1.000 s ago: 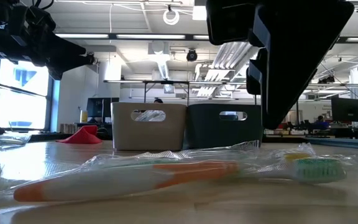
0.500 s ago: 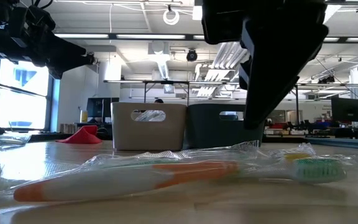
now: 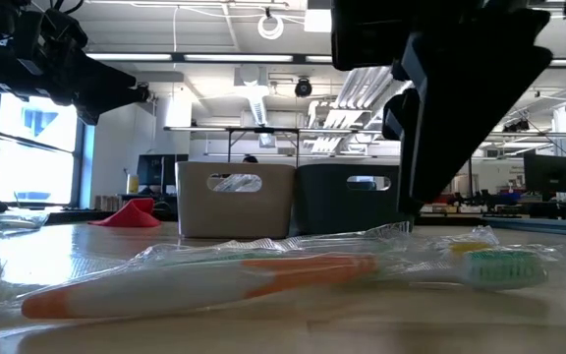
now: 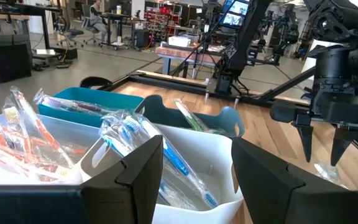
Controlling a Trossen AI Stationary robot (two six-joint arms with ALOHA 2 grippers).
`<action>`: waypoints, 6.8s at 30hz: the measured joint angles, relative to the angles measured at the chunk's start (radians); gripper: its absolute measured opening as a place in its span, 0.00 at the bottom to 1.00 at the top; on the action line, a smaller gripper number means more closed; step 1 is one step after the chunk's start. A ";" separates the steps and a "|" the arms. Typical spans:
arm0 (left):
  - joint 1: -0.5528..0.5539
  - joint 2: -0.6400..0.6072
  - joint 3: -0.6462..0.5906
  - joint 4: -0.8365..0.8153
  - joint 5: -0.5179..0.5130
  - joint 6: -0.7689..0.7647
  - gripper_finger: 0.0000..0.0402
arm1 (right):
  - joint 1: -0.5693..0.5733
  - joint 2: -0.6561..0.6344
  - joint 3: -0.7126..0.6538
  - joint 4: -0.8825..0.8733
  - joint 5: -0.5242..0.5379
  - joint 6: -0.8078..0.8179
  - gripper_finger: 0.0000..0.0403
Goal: Pick & Place Toothbrushes
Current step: Put the orange toothbrush into the transparent bin
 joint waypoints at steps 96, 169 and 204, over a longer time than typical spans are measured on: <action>0.000 0.000 0.000 0.009 0.001 0.000 0.47 | -0.003 -0.233 0.000 0.123 0.324 -0.004 0.02; 0.000 0.002 0.000 -0.001 0.006 -0.008 0.47 | -0.824 0.134 0.428 0.257 0.128 -0.259 0.01; 0.000 0.002 0.000 -0.001 0.005 -0.008 0.47 | -0.904 0.249 0.426 0.120 -0.010 -0.209 0.01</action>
